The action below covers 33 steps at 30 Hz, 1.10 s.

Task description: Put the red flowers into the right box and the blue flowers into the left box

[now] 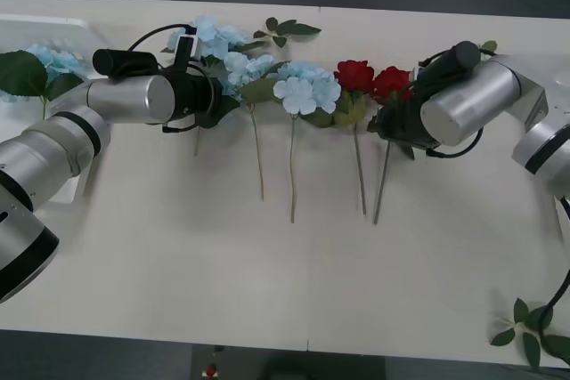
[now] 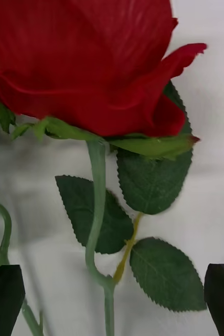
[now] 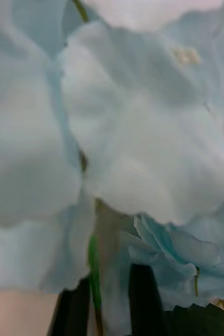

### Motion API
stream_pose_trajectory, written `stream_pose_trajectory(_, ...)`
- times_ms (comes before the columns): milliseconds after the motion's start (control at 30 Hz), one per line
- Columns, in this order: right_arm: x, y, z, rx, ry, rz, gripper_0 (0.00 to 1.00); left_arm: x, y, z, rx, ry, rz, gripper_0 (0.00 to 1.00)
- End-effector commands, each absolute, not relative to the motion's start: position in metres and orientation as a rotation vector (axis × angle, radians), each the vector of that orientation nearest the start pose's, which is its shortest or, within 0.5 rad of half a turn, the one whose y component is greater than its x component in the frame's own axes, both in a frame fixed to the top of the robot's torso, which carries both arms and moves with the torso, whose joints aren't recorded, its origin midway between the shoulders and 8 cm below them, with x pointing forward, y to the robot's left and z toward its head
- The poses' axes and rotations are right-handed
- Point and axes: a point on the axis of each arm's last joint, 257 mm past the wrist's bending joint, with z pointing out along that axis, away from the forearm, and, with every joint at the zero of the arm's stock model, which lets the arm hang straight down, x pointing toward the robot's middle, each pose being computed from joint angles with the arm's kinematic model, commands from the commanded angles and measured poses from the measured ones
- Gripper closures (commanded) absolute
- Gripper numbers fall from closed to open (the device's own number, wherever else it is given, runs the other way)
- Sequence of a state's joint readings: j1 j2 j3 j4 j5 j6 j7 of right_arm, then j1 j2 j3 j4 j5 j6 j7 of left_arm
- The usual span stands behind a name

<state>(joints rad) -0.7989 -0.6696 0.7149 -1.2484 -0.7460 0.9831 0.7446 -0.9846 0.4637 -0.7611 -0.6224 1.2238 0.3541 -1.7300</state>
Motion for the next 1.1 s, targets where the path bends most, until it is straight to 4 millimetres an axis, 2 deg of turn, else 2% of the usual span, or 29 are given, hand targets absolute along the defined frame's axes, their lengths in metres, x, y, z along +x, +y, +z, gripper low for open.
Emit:
stream_pose_trajectory(33,0.605,-0.199,-0.272,0.326,2.473,0.248,0.01,0.702,0.159,-0.23,0.291,2.085,-0.246,1.0)
stream_pose_trajectory(133,0.606,-0.198,-0.276,0.318,2.473,0.228,0.01,0.697,0.167,-0.232,0.319,2.126,-0.236,1.0)
stream_pose_trajectory(233,0.604,-0.197,-0.28,0.303,2.476,0.215,0.09,0.687,0.174,-0.232,0.355,2.179,-0.241,1.0)
stream_pose_trajectory(400,0.602,-0.195,-0.283,0.292,2.484,0.212,0.36,0.674,0.19,-0.225,0.396,2.229,-0.254,1.0)
stream_pose_trajectory(467,0.603,-0.195,-0.285,0.281,2.483,0.198,0.56,0.669,0.192,-0.222,0.411,2.24,-0.265,1.0)
stream_pose_trajectory(500,0.603,-0.195,-0.287,0.282,2.485,0.191,0.75,0.667,0.195,-0.22,0.42,2.243,-0.267,1.0)
stream_pose_trajectory(567,0.602,-0.196,-0.291,0.283,2.49,0.182,1.0,0.663,0.198,-0.216,0.432,2.251,-0.273,1.0)
stream_pose_trajectory(733,0.603,-0.199,-0.293,0.275,2.488,0.161,1.0,0.648,0.209,-0.208,0.484,2.28,-0.29,1.0)
stream_pose_trajectory(867,0.604,-0.199,-0.293,0.265,2.487,0.16,1.0,0.632,0.224,-0.193,0.549,2.315,-0.31,1.0)
stream_pose_trajectory(1100,0.615,-0.213,-0.269,0.246,2.461,0.156,1.0,0.6,0.256,-0.147,0.662,2.379,-0.314,1.0)
